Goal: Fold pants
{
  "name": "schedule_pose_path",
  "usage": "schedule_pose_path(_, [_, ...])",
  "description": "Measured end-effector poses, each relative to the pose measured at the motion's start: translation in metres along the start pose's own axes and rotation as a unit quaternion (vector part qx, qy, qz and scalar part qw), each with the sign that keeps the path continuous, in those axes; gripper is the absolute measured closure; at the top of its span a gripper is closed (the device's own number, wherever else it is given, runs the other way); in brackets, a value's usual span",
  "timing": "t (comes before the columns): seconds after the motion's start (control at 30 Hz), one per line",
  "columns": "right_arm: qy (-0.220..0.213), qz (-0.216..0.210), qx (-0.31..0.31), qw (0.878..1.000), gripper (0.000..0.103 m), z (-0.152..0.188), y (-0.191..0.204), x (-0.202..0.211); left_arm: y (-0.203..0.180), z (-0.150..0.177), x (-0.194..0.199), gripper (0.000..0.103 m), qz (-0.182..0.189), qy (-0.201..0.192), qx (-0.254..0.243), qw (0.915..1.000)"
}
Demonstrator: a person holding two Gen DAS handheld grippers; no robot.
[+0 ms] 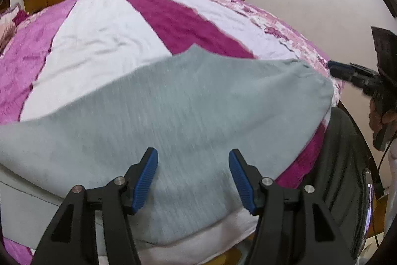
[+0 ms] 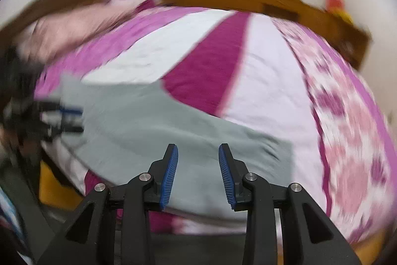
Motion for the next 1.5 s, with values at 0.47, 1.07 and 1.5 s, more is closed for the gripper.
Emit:
schedule_pose_path(0.47, [-0.009, 0.026, -0.162, 0.986, 0.065, 0.042, -0.082, 0.010, 0.001, 0.016, -0.009, 0.040, -0.016, 0.008, -0.014, 0.9998])
schedule_pose_path(1.07, [-0.010, 0.097, -0.079, 0.992, 0.089, 0.043, -0.062, 0.005, 0.044, 0.036, 0.044, 0.024, -0.018, -0.005, 0.106, 0.9942])
schedule_pose_path(1.5, [-0.003, 0.098, -0.079, 0.992, 0.084, 0.044, -0.055, 0.007, 0.139, 0.045, 0.051, 0.019, -0.104, -0.008, 0.285, 0.9529])
Point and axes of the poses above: each gripper's, at about its wrist camera, not at the fingertips, and x roughly against the way its jaws point, y to its left, z to its underside, the point moved 8 cm from there along -x, roughly the way its jaws point, and after that the axes turned 6 degrees about -y, right-handed, at the moved point
